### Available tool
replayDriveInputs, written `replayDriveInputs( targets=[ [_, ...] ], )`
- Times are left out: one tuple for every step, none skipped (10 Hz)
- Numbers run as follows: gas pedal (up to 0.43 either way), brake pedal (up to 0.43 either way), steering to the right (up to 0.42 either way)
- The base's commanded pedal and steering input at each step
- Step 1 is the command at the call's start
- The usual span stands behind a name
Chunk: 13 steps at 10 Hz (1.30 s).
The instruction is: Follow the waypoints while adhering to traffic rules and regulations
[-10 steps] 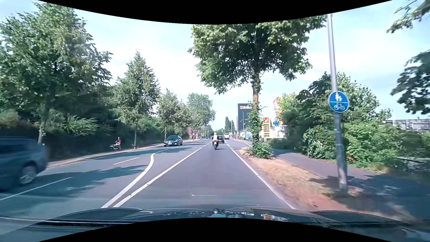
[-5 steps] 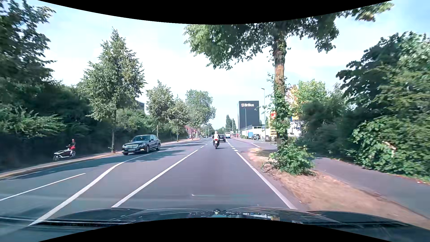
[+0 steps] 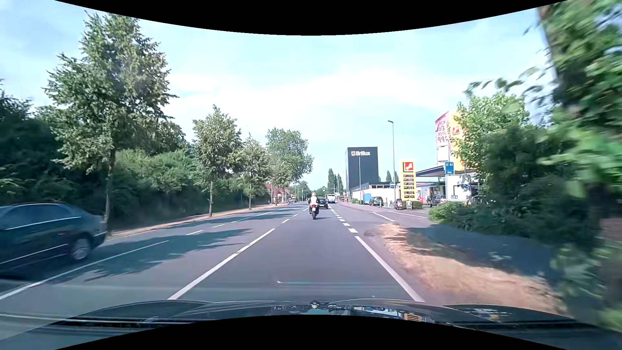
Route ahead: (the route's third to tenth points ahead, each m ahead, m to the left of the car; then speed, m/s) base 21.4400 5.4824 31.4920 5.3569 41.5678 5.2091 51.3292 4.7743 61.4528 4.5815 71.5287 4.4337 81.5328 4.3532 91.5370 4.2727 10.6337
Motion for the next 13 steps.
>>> replayDriveInputs(
  targets=[
    [0.118,0.000,-0.005],
    [0.118,0.000,-0.005],
    [0.118,0.000,-0.005],
    [0.118,0.000,-0.005],
    [0.118,0.000,-0.004],
    [0.118,0.000,-0.004],
    [0.118,0.000,0.000],
    [0.118,0.000,0.000],
    [0.118,0.000,0.000],
    [0.118,0.000,0.000],
    [0.118,0.000,0.000],
    [0.118,0.000,0.000],
    [0.118,0.000,0.000]
  ],
)
